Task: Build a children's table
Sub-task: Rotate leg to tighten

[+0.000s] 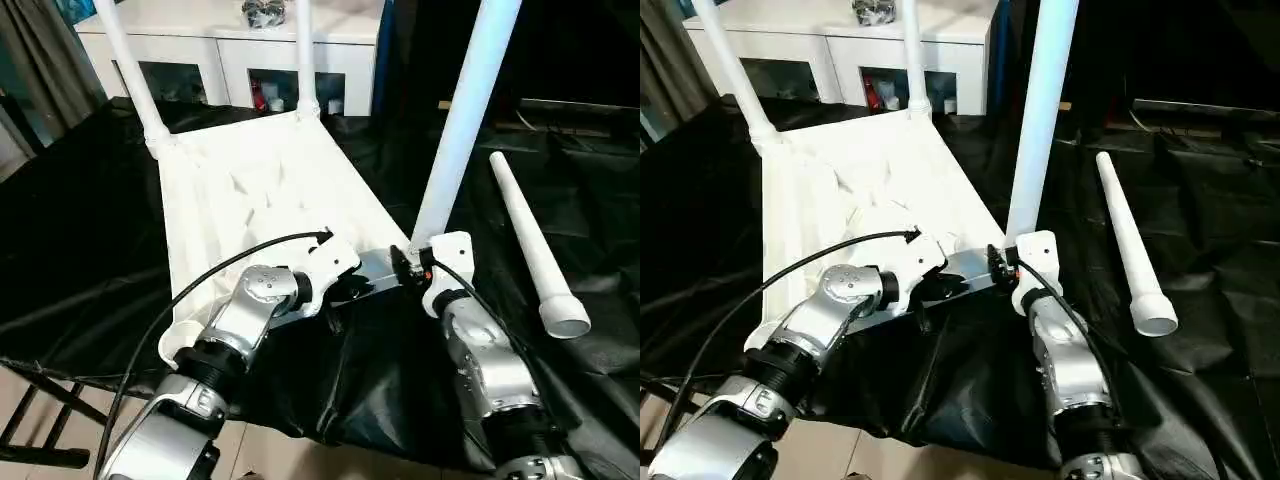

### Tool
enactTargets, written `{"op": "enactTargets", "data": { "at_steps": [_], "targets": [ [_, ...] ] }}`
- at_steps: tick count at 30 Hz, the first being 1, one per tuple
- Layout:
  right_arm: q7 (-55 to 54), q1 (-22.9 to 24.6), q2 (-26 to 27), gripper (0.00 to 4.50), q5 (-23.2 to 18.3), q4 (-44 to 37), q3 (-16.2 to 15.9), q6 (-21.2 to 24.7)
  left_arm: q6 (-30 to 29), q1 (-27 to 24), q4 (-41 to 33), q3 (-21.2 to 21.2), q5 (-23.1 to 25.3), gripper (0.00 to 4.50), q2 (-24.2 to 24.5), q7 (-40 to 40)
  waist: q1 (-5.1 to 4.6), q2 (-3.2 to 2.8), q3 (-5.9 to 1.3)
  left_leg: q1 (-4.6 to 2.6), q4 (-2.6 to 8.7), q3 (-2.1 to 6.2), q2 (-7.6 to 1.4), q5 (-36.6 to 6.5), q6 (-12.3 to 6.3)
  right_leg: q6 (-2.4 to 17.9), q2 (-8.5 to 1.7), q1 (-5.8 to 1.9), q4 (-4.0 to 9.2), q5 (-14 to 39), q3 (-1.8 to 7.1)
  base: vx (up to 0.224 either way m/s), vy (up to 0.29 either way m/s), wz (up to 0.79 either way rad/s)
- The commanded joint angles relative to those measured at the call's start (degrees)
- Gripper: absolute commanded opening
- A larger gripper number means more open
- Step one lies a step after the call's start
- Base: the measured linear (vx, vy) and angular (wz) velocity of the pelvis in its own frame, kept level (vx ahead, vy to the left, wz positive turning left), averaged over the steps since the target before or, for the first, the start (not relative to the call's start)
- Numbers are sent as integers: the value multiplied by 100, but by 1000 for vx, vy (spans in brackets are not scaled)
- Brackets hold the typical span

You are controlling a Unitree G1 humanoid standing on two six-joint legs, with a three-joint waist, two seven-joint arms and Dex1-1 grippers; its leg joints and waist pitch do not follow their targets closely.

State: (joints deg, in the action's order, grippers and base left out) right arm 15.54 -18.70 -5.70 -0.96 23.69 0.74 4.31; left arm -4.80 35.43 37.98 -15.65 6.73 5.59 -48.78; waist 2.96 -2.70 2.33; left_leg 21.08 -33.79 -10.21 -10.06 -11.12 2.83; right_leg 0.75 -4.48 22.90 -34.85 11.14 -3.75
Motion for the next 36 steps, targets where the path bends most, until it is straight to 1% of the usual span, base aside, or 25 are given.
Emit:
{"op": "enactTargets", "data": {
  "at_steps": [1, 2, 3, 4, 5, 6, 7, 8, 9, 10, 11, 12, 13, 14, 15, 16, 17, 18, 20, 21, 24, 25, 27, 30, 36],
  "targets": [
    [567, -53, -89, 386, -200, -25, -181, -75, 249, -106, -79, -68, -172, 0, 48, -330, 4, 92, -316, -4, 389, 103, -269, -1047, -430, 1113, -410, -315, 485, 1045, 278, 0, 0, 0],
    [781, -58, -217, 386, -251, -28, -183, -108, 309, -117, -80, -75, -187, 0, 137, -448, -1, 92, -315, -3, 382, 96, -269, -988, -472, 1160, -403, -309, 479, 946, 276, 0, 0, 0],
    [1144, -47, -432, 386, -297, -43, -226, -132, 360, -133, -91, -86, -214, 0, 274, -652, 7, 98, -314, -3, 378, 95, -275, -975, -509, 1188, -413, -324, 474, 934, 276, 0, 0, 0],
    [1504, -32, -621, 386, -368, -66, -272, -121, 429, -146, -104, -101, -238, 0, 397, -841, 13, 98, -310, 0, 369, 91, -271, -947, -519, 1211, -411, -318, 471, 926, 273, 0, 0, 0],
    [1504, -32, -621, 386, -368, -66, -272, -121, 429, -146, -104, -101, -238, 0, 397, -841, 18, 99, -310, 2, 368, 93, -270, -951, -523, 1209, -411, -327, 473, 943, 271, 0, 0, 0],
    [1896, -1, -803, 386, -451, -115, -331, -108, 474, -159, -125, -103, -289, 0, 501, -1044, 17, 90, -304, -9, 372, 90, -279, -982, -541, 1228, -413, -312, 478, 1016, 273, 0, 0, 0],
    [2350, 38, -1003, 386, -551, -177, -382, -105, 525, -165, -145, -103, -355, 0, 607, -1287, 23, 87, -301, -10, 374, 93, -280, -1026, -543, 1230, -409, -313, 481, 1071, 266, 0, 0, 0],
    [2350, 38, -1003, 386, -551, -177, -382, -105, 525, -165, -145, -103, -355, 0, 607, -1287, 40, 102, -300, -16, 378, 92, -301, -1017, -552, 1249, -417, -307, 469, 1081, 278, 0, 0, 0],
    [2678, 68, -1137, 386, -631, -230, -416, -97, 558, -166, -155, -99, -406, 0, 673, -1460, 33, 99, -298, -14, 383, 93, -305, -1010, -538, 1261, -411, -302, 465, 1067, 276, 0, 0, 0],
    [3045, 101, -1279, 386, -726, -298, -459, -73, 589, -160, -154, -94, -460, 0, 738, -1648, 45, 129, -309, -13, 367, 91, -295, -1022, -563, 1286, -413, -329, 454, 1024, 268, 0, 0, 0],
    [3165, 110, -1328, 386, -752, -317, -479, -61, 608, -152, -145, -93, -471, 0, 757, -1698, 58, 125, -305, -15, 369, 92, -310, -980, -575, 1288, -422, -319, 453, 981, 279, 0, 0, 0],
    [3479, 133, -1455, 386, -821, -366, -531, -29, 656, -133, -120, -90, -500, 0, 808, -1831, 58, 139, -310, -3, 361, 88, -302, -910, -599, 1338, -414, -326, 434, 890, 270, 0, 0, 0],
    [3912, 142, -1642, 386, -883, -401, -619, -11, 704, -90, -69, -93, -541, 0, 883, -2031, 77, 129, -315, -16, 349, 81, -312, -889, -643, 1383, -405, -323, 422, 773, 265, 0, 0, 0],
    [4321, 128, -1815, 386, -953, -395, -705, 0, 787, -49, -10, -111, -565, 0, 962, -2222, 86, 130, -309, -3, 348, 77, -314, -880, -681, 1407, -399, -319, 412, 711, 260, 0, 0, 0],
    [4577, 88, -1935, 369, -950, -343, -774, -64, 835, -15, 45, -122, -593, 0, 1020, -2384, 94, 153, -309, 0, 340, 71, -318, -856, -700, 1423, -412, -323, 409, 689, 263, 0, 0, 0],
    [4606, 81, -1947, 358, -954, -335, -781, -67, 845, -11, 53, -125, -595, 0, 1027, -2401, 105, 141, -313, 6, 335, 76, -308, -851, -700, 1429, -411, -327, 400, 702, 254, 0, 0, 0],
    [4791, 35, -2020, 358, -979, -283, -827, -90, 914, 18, 105, -144, -608, 0, 1069, -2513, 104, 146, -315, 2, 338, 72, -316, -838, -704, 1434, -416, -326, 405, 697, 258, 0, 0, 0],
    [4925, -25, -2074, 348, -967, -220, -875, -148, 949, 45, 153, -165, -624, 0, 1103, -2628, 108, 146, -311, 9, 333, 72, -314, -818, -703, 1442, -425, -327, 405, 732, 257, 0, 0, 0],
    [5041, -81, -2103, 327, -968, -176, -906, -167, 1010, 71, 198, -187, -619, 0, 1127, -2701, 106, 151, -316, 0, 331, 72, -309, -818, -693, 1454, -414, -319, 406, 774, 248, 0, 0, 0],
    [5041, -81, -2103, 327, -968, -176, -906, -167, 1010, 71, 198, -187, -619, 0, 1127, -2701, 119, 147, -316, -9, 331, 71, -316, -820, -686, 1460, -417, -315, 408, 777, 252, 0, 0, 0],
    [5224, -193, -2117, 297, -962, -106, -956, -184, 1059, 106, 248, -210, -632, 0, 1142, -2823, 153, 148, -324, -14, 329, 74, -321, -786, -665, 1475, -421, -315, 397, 773, 251, 0, 0, 0],
    [5296, -242, -2126, 289, -965, -72, -983, -202, 1069, 123, 275, -210, -638, 0, 1140, -2872, 166, 138, -325, -14, 328, 73, -323, -771, -663, 1496, -418, -312, 394, 734, 249, 0, 0, 0],
    [5400, -281, -2129, 274, -976, -48, -1023, -206, 1102, 145, 321, -208, -634, 0, 1137, -2924, 197, 147, -328, -17, 321, 67, -321, -753, -664, 1491, -417, -316, 386, 685, 254, 0, 0, 0],
    [5485, -297, -2132, 269, -976, -36, -1065, -221, 1144, 167, 378, -211, -625, 0, 1134, -2983, 220, 149, -332, -16, 322, 71, -327, -696, -676, 1502, -423, -318, 372, 597, 250, 0, 0, 0],
    [5465, -141, -2062, 267, -1019, -205, -1083, -139, 1084, 145, 391, -180, -652, 0, 1104, -2933, 226, 154, -330, -16, 322, 71, -323, -718, -651, 1477, -423, -321, 380, 680, 250, 0, 0, 0]
  ]
}}
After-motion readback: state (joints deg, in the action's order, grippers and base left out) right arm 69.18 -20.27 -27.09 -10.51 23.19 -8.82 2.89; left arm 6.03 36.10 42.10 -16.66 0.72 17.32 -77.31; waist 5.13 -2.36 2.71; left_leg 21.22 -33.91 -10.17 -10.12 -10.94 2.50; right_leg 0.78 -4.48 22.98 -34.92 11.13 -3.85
